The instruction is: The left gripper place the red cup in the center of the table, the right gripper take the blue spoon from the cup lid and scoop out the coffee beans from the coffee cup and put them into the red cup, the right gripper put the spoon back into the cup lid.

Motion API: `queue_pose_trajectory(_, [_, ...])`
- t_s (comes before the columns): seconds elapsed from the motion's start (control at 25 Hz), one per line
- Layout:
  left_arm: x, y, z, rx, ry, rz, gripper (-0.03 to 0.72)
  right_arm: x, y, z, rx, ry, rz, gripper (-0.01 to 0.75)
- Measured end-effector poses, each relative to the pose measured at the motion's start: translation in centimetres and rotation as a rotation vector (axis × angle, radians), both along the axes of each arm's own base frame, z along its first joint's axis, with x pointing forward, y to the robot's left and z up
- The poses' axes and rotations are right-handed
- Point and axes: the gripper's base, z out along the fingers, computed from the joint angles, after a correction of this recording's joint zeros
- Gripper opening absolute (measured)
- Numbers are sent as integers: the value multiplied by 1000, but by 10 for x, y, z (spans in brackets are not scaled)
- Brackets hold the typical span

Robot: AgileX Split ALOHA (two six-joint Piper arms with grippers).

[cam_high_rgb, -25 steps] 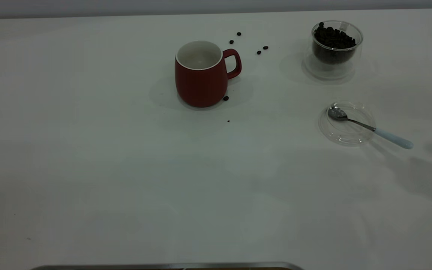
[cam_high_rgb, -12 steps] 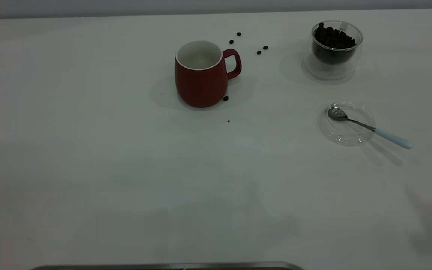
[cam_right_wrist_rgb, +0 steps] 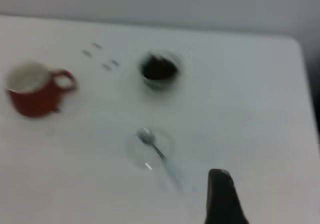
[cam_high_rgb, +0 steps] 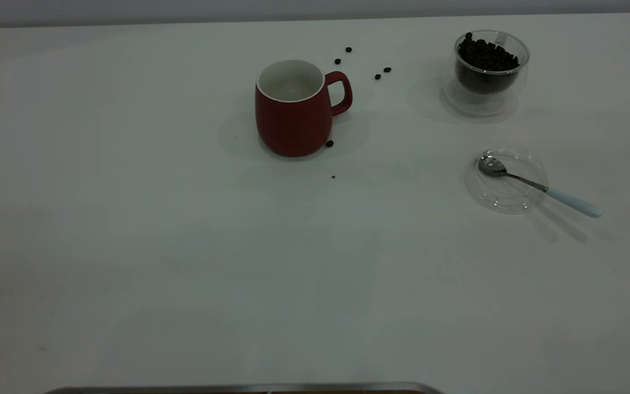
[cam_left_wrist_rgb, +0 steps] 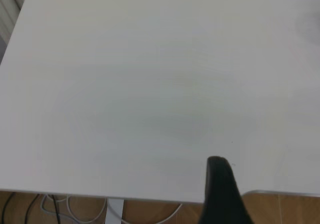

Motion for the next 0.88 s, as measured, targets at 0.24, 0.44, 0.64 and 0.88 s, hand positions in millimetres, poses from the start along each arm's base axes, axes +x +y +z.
queue_pose_trajectory(0.24, [0,0,0,0,0,0,532,-42,-13,-13,-56,56,-238,492])
queue_pose_trajectory(0.44, [0,0,0,0,0,0,532,-64,-20,-30,-60,41,-216,492])
queue_pose_trajectory(0.64, [0,0,0,0,0,0,532,-69,-21,-45,-51,35,-141,492])
queue_pose_trajectory(0.88, [0,0,0,0,0,0,532,-60,-18,-57,-57,42,-97,492])
